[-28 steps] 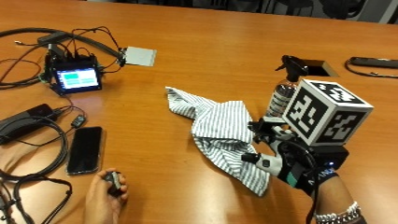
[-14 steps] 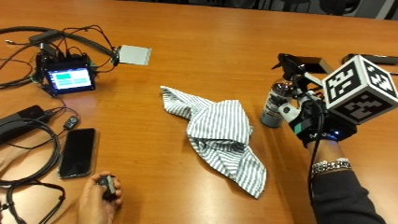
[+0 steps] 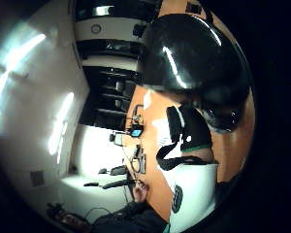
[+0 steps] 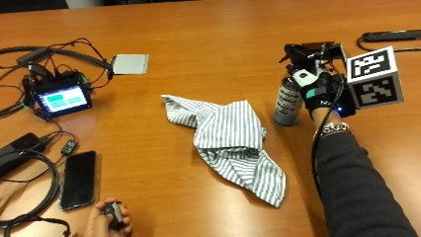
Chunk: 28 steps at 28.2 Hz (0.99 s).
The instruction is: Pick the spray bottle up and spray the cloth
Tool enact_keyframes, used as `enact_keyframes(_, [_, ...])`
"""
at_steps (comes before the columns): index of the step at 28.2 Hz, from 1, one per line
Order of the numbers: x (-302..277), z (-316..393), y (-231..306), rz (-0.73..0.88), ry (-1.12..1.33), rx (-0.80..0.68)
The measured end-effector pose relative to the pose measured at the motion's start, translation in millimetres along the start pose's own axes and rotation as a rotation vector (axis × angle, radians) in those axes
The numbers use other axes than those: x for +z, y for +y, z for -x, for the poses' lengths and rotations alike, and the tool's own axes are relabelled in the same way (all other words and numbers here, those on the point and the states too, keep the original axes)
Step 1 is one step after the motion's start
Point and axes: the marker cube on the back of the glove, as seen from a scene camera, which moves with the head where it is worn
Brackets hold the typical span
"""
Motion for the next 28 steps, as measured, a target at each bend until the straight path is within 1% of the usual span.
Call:
enact_keyframes(4, [4, -5, -1, -0.007, -0.051, -0.008])
enact_keyframes(8, [8, -10, 0, -0.046, -0.163, -0.039])
enact_keyframes(13, [15, -25, 1, -0.144, -0.224, -0.163])
enact_keyframes(17, [14, -30, 6, -0.278, -0.200, -0.280])
enact_keyframes(21, [6, -20, 8, -0.359, -0.185, -0.338])
enact_keyframes(25, [3, -4, 3, -0.379, -0.183, -0.350])
enact_keyframes(28, [18, -13, 1, -0.329, -0.187, -0.322])
